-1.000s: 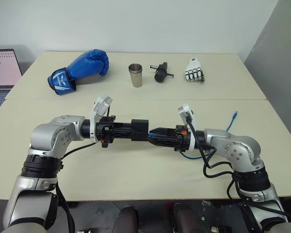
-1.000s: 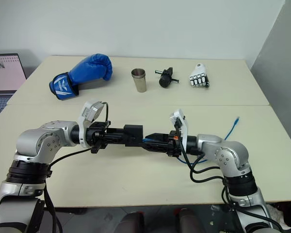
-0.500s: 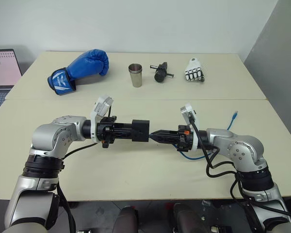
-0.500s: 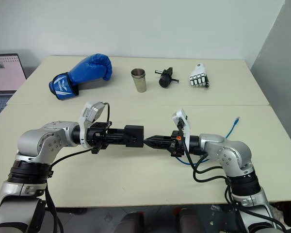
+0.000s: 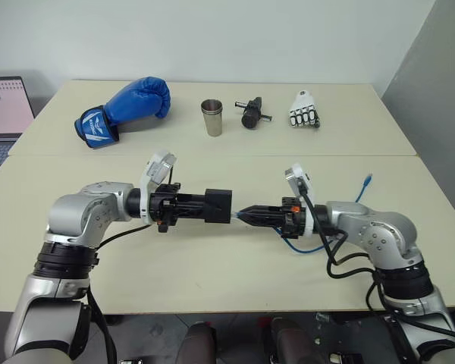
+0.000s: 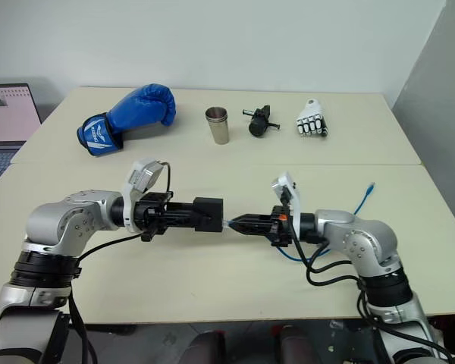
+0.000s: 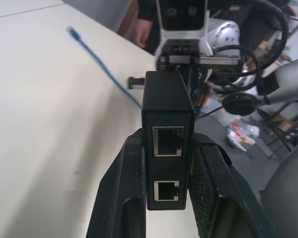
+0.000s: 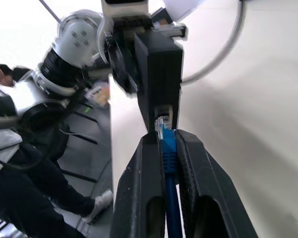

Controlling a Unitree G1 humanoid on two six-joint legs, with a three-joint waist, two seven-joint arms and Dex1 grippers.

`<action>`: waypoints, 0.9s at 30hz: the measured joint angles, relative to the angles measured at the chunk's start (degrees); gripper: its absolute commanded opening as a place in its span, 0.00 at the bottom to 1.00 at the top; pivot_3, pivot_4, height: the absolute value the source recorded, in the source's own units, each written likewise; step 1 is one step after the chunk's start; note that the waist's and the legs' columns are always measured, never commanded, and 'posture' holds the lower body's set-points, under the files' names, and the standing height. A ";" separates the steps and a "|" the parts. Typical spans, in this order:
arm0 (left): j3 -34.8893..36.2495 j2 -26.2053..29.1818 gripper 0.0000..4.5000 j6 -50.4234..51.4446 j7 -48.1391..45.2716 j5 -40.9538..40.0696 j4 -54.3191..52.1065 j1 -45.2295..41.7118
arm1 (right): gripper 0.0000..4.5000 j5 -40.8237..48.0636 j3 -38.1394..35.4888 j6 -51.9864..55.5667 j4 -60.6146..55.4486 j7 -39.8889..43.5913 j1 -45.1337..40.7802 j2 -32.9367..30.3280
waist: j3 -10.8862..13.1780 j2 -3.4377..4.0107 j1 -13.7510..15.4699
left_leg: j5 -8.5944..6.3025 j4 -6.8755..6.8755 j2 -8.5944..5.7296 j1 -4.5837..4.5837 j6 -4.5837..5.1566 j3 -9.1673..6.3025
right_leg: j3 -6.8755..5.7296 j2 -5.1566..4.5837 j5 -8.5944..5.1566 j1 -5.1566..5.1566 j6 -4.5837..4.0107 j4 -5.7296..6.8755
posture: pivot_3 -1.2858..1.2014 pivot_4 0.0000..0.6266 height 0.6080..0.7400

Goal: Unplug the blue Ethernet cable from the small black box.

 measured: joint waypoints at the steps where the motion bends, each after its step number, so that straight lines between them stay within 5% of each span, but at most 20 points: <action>1: 0.66 0.48 0.17 -0.39 0.25 0.25 0.28 0.01 | 0.01 -0.22 -0.05 0.00 0.07 0.37 0.60 -0.81 | 0.00 0.00 0.00 | 0.00 -0.01 0.00 0.00 0.00 0.00 | 0.00 0.00 -0.07 0.00 0.13 -0.01 | 0.52 0.24 1.00; 7: 1.19 0.68 0.17 -1.22 0.91 0.48 0.06 1.87 | 0.01 -4.15 -1.36 -3.91 4.68 -0.33 0.08 -1.90 | 0.00 0.00 -0.10 | 0.00 0.00 0.00 0.02 0.00 0.03 | 0.03 0.00 -0.09 0.00 0.17 0.00 | 0.52 0.24 1.00; 15: 1.34 -0.77 0.17 -3.17 5.38 1.11 -4.27 6.14 | 0.01 -28.57 -3.15 -33.97 36.94 -17.38 -10.65 3.55 | 0.02 0.02 -0.27 | 0.00 -0.07 0.00 -0.01 -0.01 0.09 | 0.08 -0.01 0.05 -0.03 -0.13 -0.01 | 0.52 0.24 1.00; 16: 1.28 -1.13 0.17 -3.51 5.83 1.27 -4.86 6.45 | 0.17 -30.09 -3.20 -35.99 39.54 -18.27 -11.15 4.34 | 0.02 0.02 -0.29 | 0.00 -0.08 0.00 -0.01 -0.01 0.12 | 0.11 -0.02 0.05 -0.03 -0.14 -0.02 | 0.52 0.24 1.00; 27: 1.38 -5.52 0.17 -10.70 14.07 4.85 -5.78 7.64 | 0.78 -32.64 -4.28 -38.60 38.34 -15.65 -10.97 5.02 | 0.05 0.07 -0.08 | 0.01 -0.06 0.00 0.01 -0.01 0.11 | 0.13 -0.03 0.05 -0.03 -0.15 0.05 | 0.52 0.24 1.00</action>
